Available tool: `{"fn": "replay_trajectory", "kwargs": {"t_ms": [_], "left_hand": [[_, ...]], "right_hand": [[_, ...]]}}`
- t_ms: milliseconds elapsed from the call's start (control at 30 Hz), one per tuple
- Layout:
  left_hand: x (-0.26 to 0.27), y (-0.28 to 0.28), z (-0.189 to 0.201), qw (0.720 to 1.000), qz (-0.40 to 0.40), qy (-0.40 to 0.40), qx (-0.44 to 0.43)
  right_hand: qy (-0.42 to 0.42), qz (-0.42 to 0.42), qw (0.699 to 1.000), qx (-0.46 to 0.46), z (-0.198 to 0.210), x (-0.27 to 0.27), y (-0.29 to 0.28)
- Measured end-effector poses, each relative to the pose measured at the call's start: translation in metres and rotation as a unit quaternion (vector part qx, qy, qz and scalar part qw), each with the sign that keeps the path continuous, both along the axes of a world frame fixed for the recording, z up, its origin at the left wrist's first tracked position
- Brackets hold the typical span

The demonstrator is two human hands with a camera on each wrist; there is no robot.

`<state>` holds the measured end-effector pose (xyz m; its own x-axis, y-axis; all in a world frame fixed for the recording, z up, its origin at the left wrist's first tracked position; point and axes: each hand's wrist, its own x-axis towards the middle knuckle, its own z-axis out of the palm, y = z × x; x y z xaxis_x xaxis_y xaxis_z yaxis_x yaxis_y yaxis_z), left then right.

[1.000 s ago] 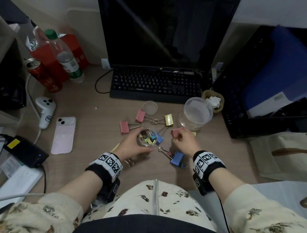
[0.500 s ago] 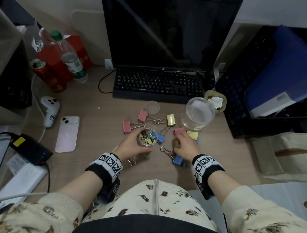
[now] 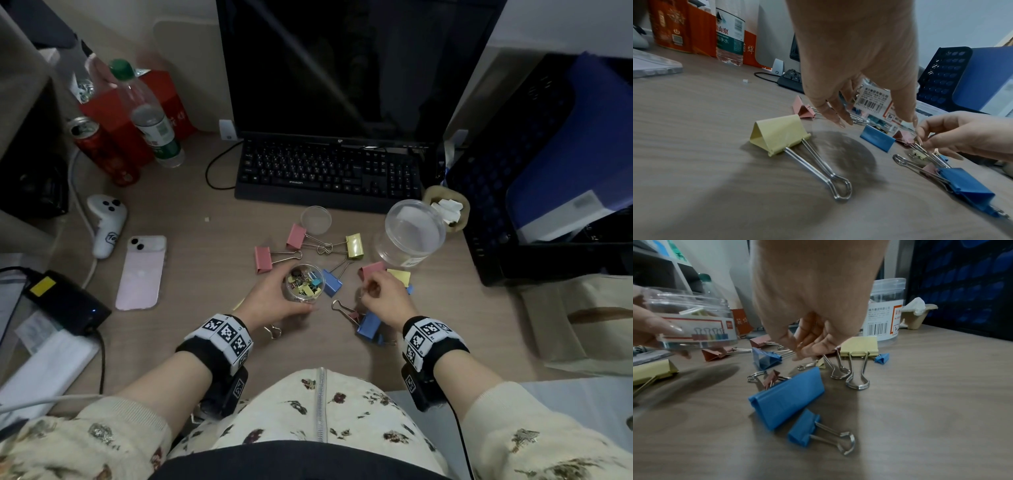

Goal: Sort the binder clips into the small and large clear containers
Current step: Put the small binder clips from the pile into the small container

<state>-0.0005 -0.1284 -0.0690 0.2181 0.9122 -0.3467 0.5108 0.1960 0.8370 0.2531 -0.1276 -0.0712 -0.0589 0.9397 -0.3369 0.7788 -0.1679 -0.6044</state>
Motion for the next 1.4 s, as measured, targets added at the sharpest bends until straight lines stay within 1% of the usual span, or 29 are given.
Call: {"fn": "replay_trajectory", "kwargs": {"t_ms": [100,200,300,467,867,1033,1133,1267,1400], "left_hand": [[0.001,0.0,0.001,1.0,0.001,-0.003,0.0],[0.002,-0.001,0.003,1.0,-0.002,-0.005,-0.005],[0.003,-0.002,0.004,1.0,-0.001,-0.004,-0.003],[0.002,-0.002,0.005,1.0,0.002,-0.002,-0.002],[-0.002,-0.003,0.004,1.0,0.011,-0.003,-0.009],[-0.003,-0.002,0.003,1.0,0.009,0.005,-0.011],[0.0,-0.001,0.002,1.0,0.009,0.002,-0.012],[0.005,0.002,-0.001,1.0,0.002,-0.003,-0.009],[0.013,0.004,-0.003,1.0,-0.007,-0.009,0.002]], "right_hand": [[-0.028,0.006,1.0,0.01,-0.001,0.005,0.001],[-0.086,0.058,0.995,-0.008,0.003,0.007,-0.001],[-0.112,0.104,0.988,-0.021,0.006,0.005,-0.003],[-0.154,0.099,0.983,-0.034,0.0,-0.002,-0.004],[-0.175,0.142,0.973,-0.047,0.004,-0.008,0.002],[-0.134,0.131,0.981,-0.047,0.005,-0.004,0.004],[-0.084,0.105,0.99,-0.03,0.011,-0.002,0.007],[0.0,0.066,0.997,0.036,0.024,-0.007,0.014],[0.124,0.032,0.986,0.11,0.043,-0.025,0.021]]}}
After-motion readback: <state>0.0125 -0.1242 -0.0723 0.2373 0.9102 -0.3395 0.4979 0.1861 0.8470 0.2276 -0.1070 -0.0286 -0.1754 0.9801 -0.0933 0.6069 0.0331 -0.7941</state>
